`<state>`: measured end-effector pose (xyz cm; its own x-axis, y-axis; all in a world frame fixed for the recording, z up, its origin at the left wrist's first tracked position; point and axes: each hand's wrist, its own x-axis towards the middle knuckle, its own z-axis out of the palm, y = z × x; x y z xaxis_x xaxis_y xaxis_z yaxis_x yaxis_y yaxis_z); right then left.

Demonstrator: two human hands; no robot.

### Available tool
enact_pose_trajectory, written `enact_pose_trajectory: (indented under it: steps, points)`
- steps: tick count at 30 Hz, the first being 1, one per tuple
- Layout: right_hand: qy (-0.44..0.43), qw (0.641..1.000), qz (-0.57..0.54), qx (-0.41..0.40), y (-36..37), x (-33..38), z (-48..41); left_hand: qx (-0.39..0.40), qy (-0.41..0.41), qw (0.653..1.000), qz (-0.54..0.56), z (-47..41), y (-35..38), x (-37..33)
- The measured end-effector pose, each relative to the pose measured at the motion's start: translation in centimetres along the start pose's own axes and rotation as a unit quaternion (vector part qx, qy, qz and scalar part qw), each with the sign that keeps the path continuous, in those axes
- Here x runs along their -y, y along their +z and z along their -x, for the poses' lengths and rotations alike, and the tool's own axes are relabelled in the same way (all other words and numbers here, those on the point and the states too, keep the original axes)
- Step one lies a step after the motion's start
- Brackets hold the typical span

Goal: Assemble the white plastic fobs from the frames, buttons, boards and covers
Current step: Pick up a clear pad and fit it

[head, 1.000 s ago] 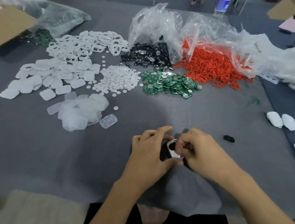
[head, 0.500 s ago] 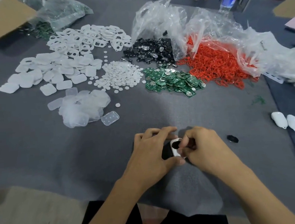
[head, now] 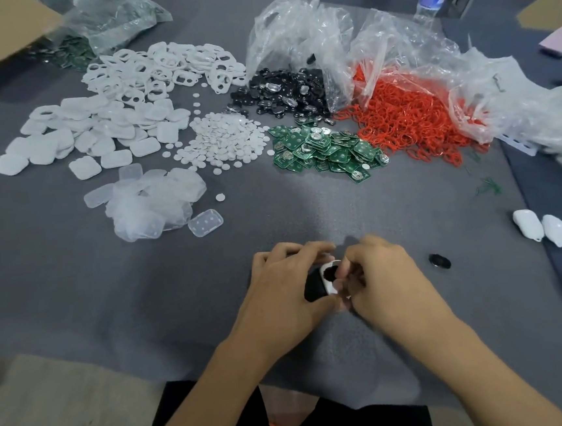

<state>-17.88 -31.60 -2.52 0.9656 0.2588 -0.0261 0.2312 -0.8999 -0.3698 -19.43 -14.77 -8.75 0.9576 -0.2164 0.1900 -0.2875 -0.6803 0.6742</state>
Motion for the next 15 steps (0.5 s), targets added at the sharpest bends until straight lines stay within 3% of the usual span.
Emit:
enact_pose_trajectory:
  steps: [7,15]
  points:
    - [-0.001,0.98,-0.115,-0.16,2.4,-1.1,2.7,-0.005,-0.001,1.0,0.0,0.1,0.0,-0.1]
    - [0.043,0.962,-0.204,-0.176,3.0,-1.5,2.5,-0.008,0.003,1.0,-0.012,0.1,-0.2,-0.4]
